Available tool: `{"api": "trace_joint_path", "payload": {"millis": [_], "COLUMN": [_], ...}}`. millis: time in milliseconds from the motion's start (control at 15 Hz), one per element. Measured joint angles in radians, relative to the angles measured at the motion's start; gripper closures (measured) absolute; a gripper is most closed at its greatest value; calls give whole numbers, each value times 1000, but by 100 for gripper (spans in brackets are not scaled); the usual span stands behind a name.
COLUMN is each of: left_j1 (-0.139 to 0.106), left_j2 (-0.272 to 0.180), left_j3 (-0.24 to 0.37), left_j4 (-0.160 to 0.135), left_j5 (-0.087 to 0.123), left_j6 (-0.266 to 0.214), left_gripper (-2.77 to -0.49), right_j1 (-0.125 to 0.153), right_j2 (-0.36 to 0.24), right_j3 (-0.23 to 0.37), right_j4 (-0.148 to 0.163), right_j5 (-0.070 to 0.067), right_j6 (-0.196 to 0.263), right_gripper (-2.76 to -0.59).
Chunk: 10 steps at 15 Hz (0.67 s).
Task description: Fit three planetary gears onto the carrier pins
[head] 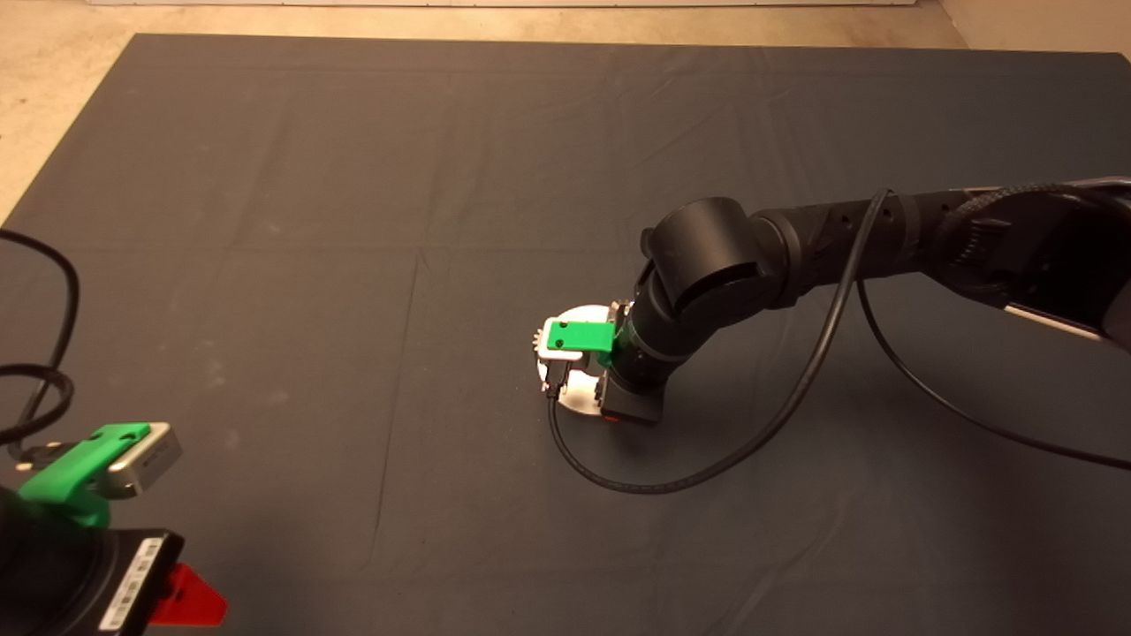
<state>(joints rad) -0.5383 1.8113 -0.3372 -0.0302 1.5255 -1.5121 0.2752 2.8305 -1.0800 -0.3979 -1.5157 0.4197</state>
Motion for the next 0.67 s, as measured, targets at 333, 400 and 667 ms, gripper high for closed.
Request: {"api": "trace_joint_path", "payload": {"millis": [333, 400, 667], "left_j1": [0, 0, 0], "left_j2": [0, 0, 0], "left_j3": [0, 0, 0], "left_j4": [0, 0, 0], "left_j5": [0, 0, 0], "left_j6": [0, 0, 0], "left_gripper": [-204, -204, -204], "right_j1": [2, 2, 3], "right_j2": [-3, -2, -2], "right_j3": [-7, -8, -8], "right_j4": [6, 6, 6], "right_j5": [5, 6, 7], "right_j6": [-1, -1, -1], "right_gripper": [-106, -106, -106]}}
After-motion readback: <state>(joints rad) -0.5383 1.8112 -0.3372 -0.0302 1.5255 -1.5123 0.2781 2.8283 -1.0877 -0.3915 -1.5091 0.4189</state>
